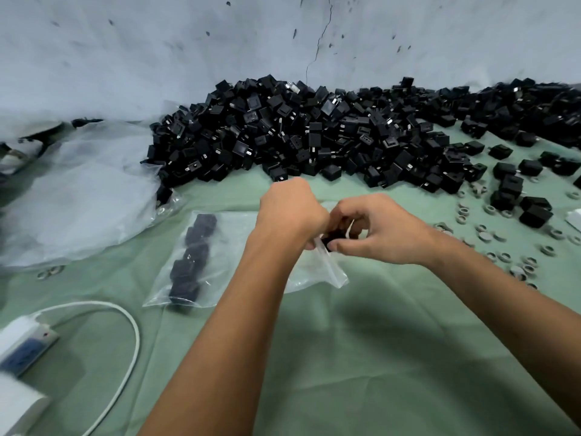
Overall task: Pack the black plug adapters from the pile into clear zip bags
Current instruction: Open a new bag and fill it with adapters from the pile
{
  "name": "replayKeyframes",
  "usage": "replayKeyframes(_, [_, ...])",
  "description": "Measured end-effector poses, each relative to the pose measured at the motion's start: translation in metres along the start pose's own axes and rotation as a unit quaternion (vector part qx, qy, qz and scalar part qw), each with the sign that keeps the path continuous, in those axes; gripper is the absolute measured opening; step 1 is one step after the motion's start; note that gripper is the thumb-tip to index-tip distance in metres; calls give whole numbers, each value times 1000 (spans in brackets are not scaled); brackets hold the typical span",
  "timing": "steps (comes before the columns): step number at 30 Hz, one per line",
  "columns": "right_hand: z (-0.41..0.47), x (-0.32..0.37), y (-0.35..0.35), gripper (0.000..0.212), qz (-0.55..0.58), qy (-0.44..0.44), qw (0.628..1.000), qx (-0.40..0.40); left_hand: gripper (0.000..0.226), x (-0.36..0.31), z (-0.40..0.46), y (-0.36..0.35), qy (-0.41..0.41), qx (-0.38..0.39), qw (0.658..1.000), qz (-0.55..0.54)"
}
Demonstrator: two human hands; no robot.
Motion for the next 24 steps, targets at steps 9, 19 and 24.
replayKeyframes(9, [-3, -11, -7, 24, 109, -66, 987, 101, 19, 26, 0, -16, 66, 56, 994, -66])
replayKeyframes(19, [4, 6, -12, 32, -202, -43, 972, 109, 24, 4, -9, 9, 11, 7, 1000, -15])
replayKeyframes(24, [8, 17, -8, 10, 117, -99, 983, 104, 17, -7, -17, 19, -26, -30, 999, -11])
Point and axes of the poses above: each hand's wrist, its own z-axis towards the middle knuckle, its own y-axis out of the back of the hand, x = y × z, the point moved 1 cm from there along z, towards the middle knuckle, and after that the axes turned 12 degrees about -z, right-handed, at the moved point
